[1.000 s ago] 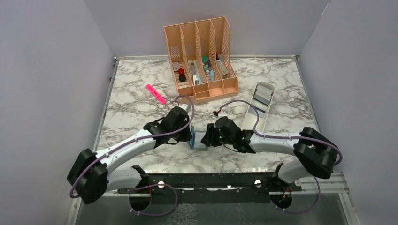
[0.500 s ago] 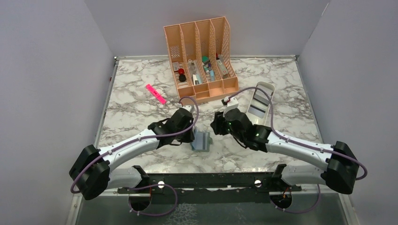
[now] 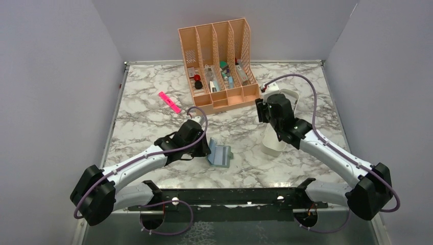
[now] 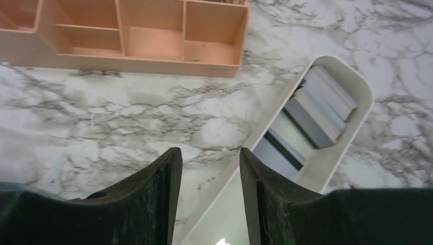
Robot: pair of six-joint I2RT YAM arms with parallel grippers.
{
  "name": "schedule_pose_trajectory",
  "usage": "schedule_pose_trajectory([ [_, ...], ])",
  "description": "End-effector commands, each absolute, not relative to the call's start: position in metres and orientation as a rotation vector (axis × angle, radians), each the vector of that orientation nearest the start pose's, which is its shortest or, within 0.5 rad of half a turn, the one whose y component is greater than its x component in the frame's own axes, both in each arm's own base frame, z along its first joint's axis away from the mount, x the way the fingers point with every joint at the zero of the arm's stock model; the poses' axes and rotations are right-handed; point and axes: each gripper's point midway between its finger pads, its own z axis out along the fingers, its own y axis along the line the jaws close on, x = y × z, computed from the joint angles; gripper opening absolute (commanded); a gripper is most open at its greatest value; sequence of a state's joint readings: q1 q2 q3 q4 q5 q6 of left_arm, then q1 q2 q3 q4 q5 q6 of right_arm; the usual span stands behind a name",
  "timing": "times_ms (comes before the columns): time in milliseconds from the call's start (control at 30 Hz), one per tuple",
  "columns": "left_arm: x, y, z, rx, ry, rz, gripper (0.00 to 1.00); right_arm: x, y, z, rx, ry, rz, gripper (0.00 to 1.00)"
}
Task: Put the credit cards into the card holder
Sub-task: Turn over the card slot in the card holder, then pick up the credit card from the storage box.
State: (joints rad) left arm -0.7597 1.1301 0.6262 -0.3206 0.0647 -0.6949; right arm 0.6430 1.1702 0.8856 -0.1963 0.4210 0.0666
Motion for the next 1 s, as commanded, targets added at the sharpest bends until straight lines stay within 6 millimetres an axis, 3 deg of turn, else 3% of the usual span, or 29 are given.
schedule_pose_trajectory([
  [0, 0.188, -0.224, 0.085, 0.083, 2.519, -0.735, 0.29, 0.347, 0.139, 0.202, -0.54, 1.957, -0.106, 0.51],
  [267, 0.192, -0.214, 0.082, 0.067, 2.524, -0.71, 0.38, 0.374, 0.098, 0.164, -0.672, 2.115, -0.169, 0.57],
  [667, 0.198, -0.206, 0.083, 0.049, 2.523, -0.706, 0.41, 0.412, 0.038, 0.113, -0.764, 2.217, -0.338, 0.57],
  [967, 0.2, -0.204, 0.076, 0.052, 2.545, -0.693, 0.41, 0.433, 0.02, 0.099, -0.855, 2.128, -0.52, 0.57],
])
